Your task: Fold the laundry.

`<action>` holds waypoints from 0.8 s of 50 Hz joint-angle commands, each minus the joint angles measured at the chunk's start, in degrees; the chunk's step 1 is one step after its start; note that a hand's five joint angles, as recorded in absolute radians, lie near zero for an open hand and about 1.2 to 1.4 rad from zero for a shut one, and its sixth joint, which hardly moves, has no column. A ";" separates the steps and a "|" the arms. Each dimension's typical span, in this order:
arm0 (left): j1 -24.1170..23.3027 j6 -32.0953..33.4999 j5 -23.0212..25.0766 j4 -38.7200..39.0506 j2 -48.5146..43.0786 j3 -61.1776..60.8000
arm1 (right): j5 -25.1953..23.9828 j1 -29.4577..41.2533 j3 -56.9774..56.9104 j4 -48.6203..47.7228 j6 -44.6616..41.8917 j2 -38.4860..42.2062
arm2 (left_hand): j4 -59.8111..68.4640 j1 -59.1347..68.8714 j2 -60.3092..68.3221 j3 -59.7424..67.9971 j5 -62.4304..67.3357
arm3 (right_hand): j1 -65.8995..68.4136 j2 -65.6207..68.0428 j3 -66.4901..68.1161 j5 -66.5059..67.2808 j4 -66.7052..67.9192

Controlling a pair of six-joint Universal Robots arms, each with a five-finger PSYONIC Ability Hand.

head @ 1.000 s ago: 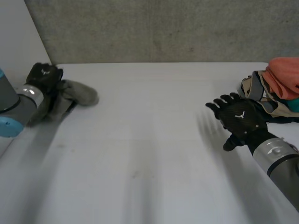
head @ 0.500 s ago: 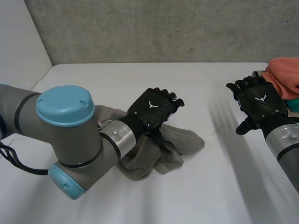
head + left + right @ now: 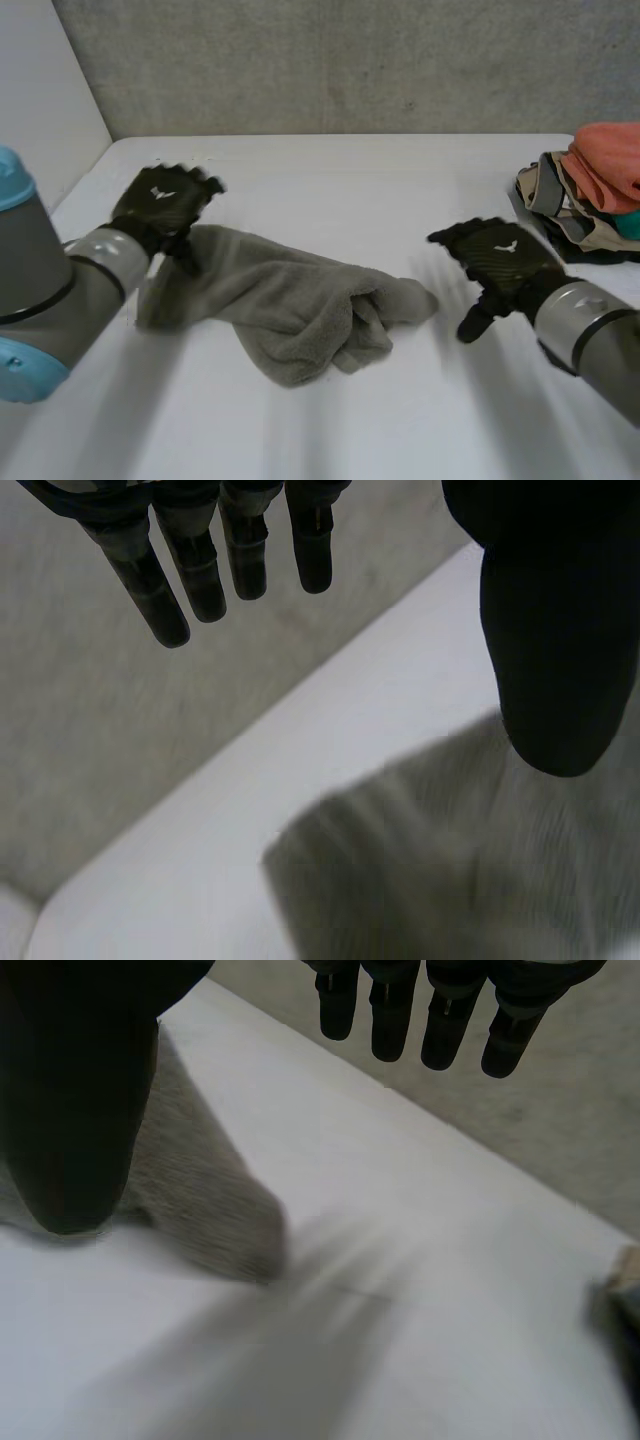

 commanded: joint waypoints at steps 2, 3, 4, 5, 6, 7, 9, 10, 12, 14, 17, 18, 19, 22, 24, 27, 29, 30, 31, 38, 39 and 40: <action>4.78 2.12 1.09 0.70 -4.13 -3.18 | 0.70 7.78 -4.88 -2.37 6.44 9.96 | 0.49 -0.38 0.27 0.28 0.77 | -3.30 -2.56 -2.41 -2.93 -1.89; 5.04 3.43 1.26 0.62 -6.31 -2.75 | 1.14 9.62 -6.19 -3.68 6.87 12.23 | 0.82 -0.04 0.60 0.61 1.10 | -3.30 -2.56 -2.41 -2.93 -1.89; 5.13 4.23 1.18 0.62 -7.21 -2.48 | 1.49 10.33 -6.72 -4.39 6.96 13.30 | 0.83 -0.04 0.61 0.62 1.11 | -3.30 -2.56 -2.41 -2.93 -1.89; 5.13 5.02 1.26 0.70 -8.00 -2.39 | 1.93 10.86 -7.25 -5.18 7.14 14.35 | 0.83 -0.04 0.61 0.62 1.11 | -3.30 -2.56 -2.41 -2.93 -1.89; 5.31 7.03 1.18 0.88 -9.75 -1.96 | 3.42 11.82 -8.04 -7.01 7.23 16.19 | 1.49 0.63 1.27 1.28 1.77 | -3.30 -2.56 -2.41 -2.93 -1.89; 5.40 8.09 1.18 0.88 -10.55 -1.69 | 4.39 12.18 -8.48 -8.08 7.23 17.08 | 2.50 1.63 2.28 2.29 2.78 | -3.30 -2.56 -2.41 -2.93 -1.89; 5.40 10.64 1.09 0.70 -13.08 -0.81 | 7.37 12.88 -9.27 -10.88 7.23 18.92 | 6.69 5.82 6.47 6.48 6.97 | -3.10 -2.36 -2.20 -2.73 -1.69; 5.31 11.61 0.91 0.62 -14.06 -0.55 | 8.26 13.06 -9.36 -11.68 7.23 19.20 | 9.38 8.51 9.16 9.17 9.66 | 1.12 1.85 2.01 1.48 2.53; 4.87 13.89 0.47 0.35 -16.69 0.15 | 10.45 13.85 -9.45 -13.70 7.23 19.46 | 29.94 29.08 29.72 29.73 30.23 | 22.53 23.27 23.42 22.90 23.94; 4.61 14.78 0.21 0.35 -17.23 0.07 | 11.42 14.03 -9.37 -14.76 6.71 19.20 | 43.84 42.97 43.62 43.62 44.12 | 48.91 49.64 49.80 49.27 50.32; 4.08 15.14 0.12 0.35 -16.27 0.33 | 11.08 13.85 -9.10 -15.21 6.35 17.98 | 64.72 63.86 64.50 64.51 65.01 | 66.68 67.42 67.58 67.05 68.09; 3.82 14.96 0.03 0.18 -14.09 0.33 | 10.99 13.68 -9.19 -15.03 6.26 16.84 | 64.72 63.86 64.50 64.51 65.01 | 66.70 67.44 67.59 67.07 68.11; 3.55 14.87 -0.14 0.09 -12.07 0.16 | 10.99 13.50 -9.28 -14.68 6.00 15.69 | 64.72 63.86 64.50 64.51 65.01 | 66.70 67.44 67.59 67.07 68.11; 2.32 14.08 -1.28 0.00 -4.16 -1.07 | 10.55 13.06 -8.66 -13.63 1.98 6.66 | 64.72 63.86 64.50 64.51 65.01 | 66.70 67.44 67.59 67.07 68.11; 0.74 11.45 -2.16 -0.70 2.87 -1.42 | 10.29 12.97 -9.36 -12.57 -0.67 4.09 | 64.72 63.86 64.50 64.51 65.01 | 66.70 67.44 67.59 67.07 68.11; -1.19 5.13 -2.60 -2.90 12.28 -0.72 | 9.32 10.35 -11.56 -8.71 -6.21 -0.92 | 64.72 63.86 64.50 64.51 65.01 | 66.70 67.44 67.59 67.07 68.11; -1.55 0.31 -2.43 -5.26 18.59 0.24 | 9.06 7.72 -15.40 -4.95 -9.28 -3.20 | 64.72 63.86 64.50 64.51 65.01 | 66.70 67.44 67.59 67.07 68.11; -1.55 -1.28 -2.34 -6.14 20.63 0.77 | 8.97 7.09 -16.65 -3.97 -9.82 -3.56 | 64.72 63.86 64.50 64.51 65.01 | 66.70 67.44 67.59 67.07 68.11; -1.55 -2.52 -2.34 -6.76 21.78 1.12 | 8.88 6.65 -18.05 -2.82 -10.34 -3.83 | 64.72 63.86 64.50 64.51 65.01 | 66.70 67.44 67.59 67.07 68.11; -1.90 -6.57 -2.78 -9.58 20.41 3.05 | 7.74 5.33 -29.83 2.29 -11.23 0.54 | 64.72 63.86 64.50 64.51 65.01 | 66.70 67.44 67.59 67.07 68.11; -1.90 -6.57 -2.78 -9.58 19.08 3.32 | 7.48 5.15 -30.63 1.85 -11.40 2.65 | 64.72 63.86 64.50 64.51 65.01 | 66.70 67.44 67.59 67.07 68.11; -1.90 -6.57 -2.78 -9.58 17.24 3.76 | 7.21 5.06 -31.24 1.41 -11.75 4.24 | 64.72 63.86 64.50 64.51 65.01 | 66.70 67.44 67.59 67.07 68.11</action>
